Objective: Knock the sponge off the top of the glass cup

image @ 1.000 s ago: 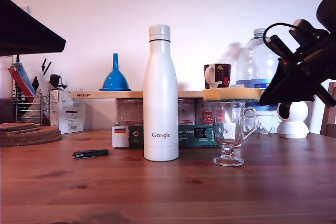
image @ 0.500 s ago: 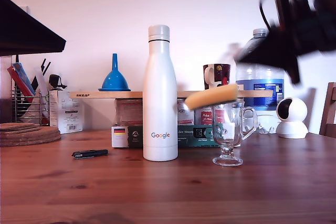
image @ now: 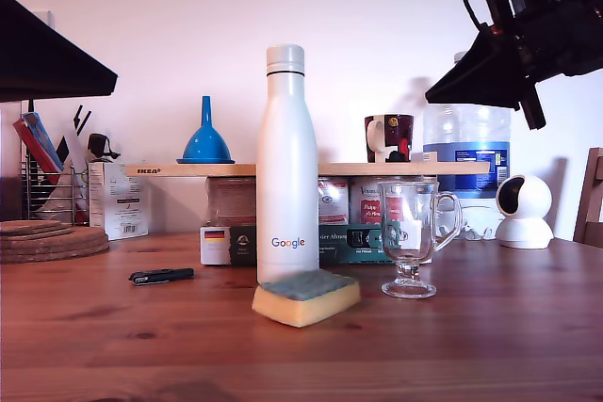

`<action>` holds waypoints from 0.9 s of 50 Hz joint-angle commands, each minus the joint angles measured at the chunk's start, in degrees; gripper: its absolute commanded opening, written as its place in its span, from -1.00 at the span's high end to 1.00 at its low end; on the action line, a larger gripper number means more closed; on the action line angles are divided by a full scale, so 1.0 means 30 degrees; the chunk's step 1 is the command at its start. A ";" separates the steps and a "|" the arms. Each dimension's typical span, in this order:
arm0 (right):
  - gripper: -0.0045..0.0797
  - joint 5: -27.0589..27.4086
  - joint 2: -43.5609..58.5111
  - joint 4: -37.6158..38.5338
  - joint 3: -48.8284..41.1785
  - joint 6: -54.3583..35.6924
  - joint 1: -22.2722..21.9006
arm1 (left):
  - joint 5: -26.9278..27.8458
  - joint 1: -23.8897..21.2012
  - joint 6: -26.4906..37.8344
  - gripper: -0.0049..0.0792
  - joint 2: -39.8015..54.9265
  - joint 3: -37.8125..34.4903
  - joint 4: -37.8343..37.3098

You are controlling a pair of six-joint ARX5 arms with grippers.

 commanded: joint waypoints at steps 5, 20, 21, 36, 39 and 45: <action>0.92 0.0022 0.0007 0.0270 -0.0262 -0.0335 0.0066 | 0.0015 -0.0015 0.0153 0.94 -0.0036 -0.0321 0.0211; 0.92 0.2484 -0.0153 0.0510 -0.0262 -0.0444 0.0189 | -0.0168 -0.0015 0.0146 0.94 -0.0029 -0.0321 0.0211; 0.92 0.3206 -0.0299 0.0189 -0.0262 -0.0976 0.0262 | -0.0313 -0.0015 0.0153 0.94 -0.0029 -0.0321 0.0211; 0.92 0.9894 -0.3657 -0.3417 -0.0488 -0.6244 0.1377 | -0.1348 -0.0015 0.0153 0.94 -0.0022 -0.0321 0.0197; 0.92 1.0389 -0.4495 -0.3432 -0.0758 -0.6324 0.1370 | -0.1581 -0.0015 0.0153 0.94 -0.0015 -0.0321 0.0197; 0.92 1.2218 -0.6499 -0.3300 -0.1894 -0.6892 0.1399 | -0.2222 -0.0015 0.0138 0.94 -0.0022 -0.0321 0.0204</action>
